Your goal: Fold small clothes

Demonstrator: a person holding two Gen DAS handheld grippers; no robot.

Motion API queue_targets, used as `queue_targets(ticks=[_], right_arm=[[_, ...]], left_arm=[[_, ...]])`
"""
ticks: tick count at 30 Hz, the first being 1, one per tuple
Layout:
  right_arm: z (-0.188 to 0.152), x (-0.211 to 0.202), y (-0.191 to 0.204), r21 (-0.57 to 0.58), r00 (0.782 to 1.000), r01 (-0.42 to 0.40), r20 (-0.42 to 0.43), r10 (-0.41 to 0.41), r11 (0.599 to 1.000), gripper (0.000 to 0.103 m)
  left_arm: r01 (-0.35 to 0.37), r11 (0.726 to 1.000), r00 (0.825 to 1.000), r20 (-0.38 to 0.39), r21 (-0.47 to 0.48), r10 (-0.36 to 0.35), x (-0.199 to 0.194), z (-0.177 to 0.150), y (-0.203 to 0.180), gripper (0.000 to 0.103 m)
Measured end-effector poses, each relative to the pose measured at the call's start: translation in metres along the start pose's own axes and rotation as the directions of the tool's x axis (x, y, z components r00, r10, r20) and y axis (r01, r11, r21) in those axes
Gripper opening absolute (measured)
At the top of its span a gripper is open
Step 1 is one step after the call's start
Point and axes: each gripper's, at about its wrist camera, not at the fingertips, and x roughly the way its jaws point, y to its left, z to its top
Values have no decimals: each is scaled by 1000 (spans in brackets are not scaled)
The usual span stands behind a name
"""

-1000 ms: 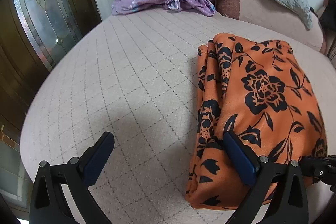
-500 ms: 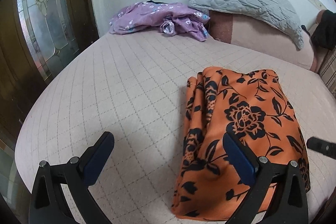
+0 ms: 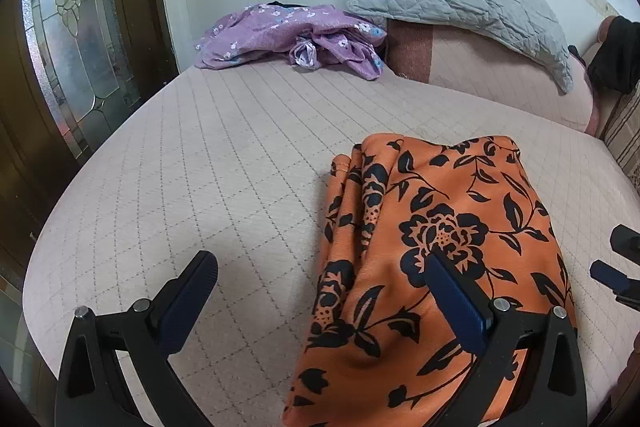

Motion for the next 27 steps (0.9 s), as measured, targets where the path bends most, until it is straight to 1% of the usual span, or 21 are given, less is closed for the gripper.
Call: queue_targets(ticks=[8, 12, 14, 17, 19, 21, 24, 26, 27], right_arm=[[1, 4, -8, 40, 1000, -9, -20, 10, 999, 91], [3, 0, -8, 46, 1000, -21, -11, 22, 999, 91], [3, -1, -8, 45, 1000, -27, -5, 28, 999, 91], [4, 1, -10, 58, 999, -34, -19, 36, 998, 91], [4, 6, -13, 80, 999, -36, -35, 39, 996, 91], [4, 10, -19, 108, 998, -35, -49, 41, 994, 91], [3, 14, -23, 133, 998, -35, -53, 43, 990, 91], [3, 16, -24, 142, 997, -42, -57, 50, 989, 91], [2, 18, -25, 146, 997, -45, -60, 54, 988, 91]], left_arm=[[15, 1000, 999, -32, 3, -15, 8, 3, -11, 103], [30, 1000, 998, -51, -8, -31, 12, 4, -14, 103], [44, 999, 997, -63, -20, -45, 15, 5, -15, 103], [69, 996, 994, -80, -48, -73, 18, 8, -10, 103], [89, 992, 991, -94, -91, -98, 22, 9, -1, 103], [111, 983, 985, -112, -148, -128, 26, 9, 12, 103], [143, 953, 970, -153, -268, -188, 36, 7, 37, 103], [165, 925, 954, -182, -342, -238, 44, 1, 51, 103], [182, 909, 942, -199, -374, -270, 49, -3, 55, 103]])
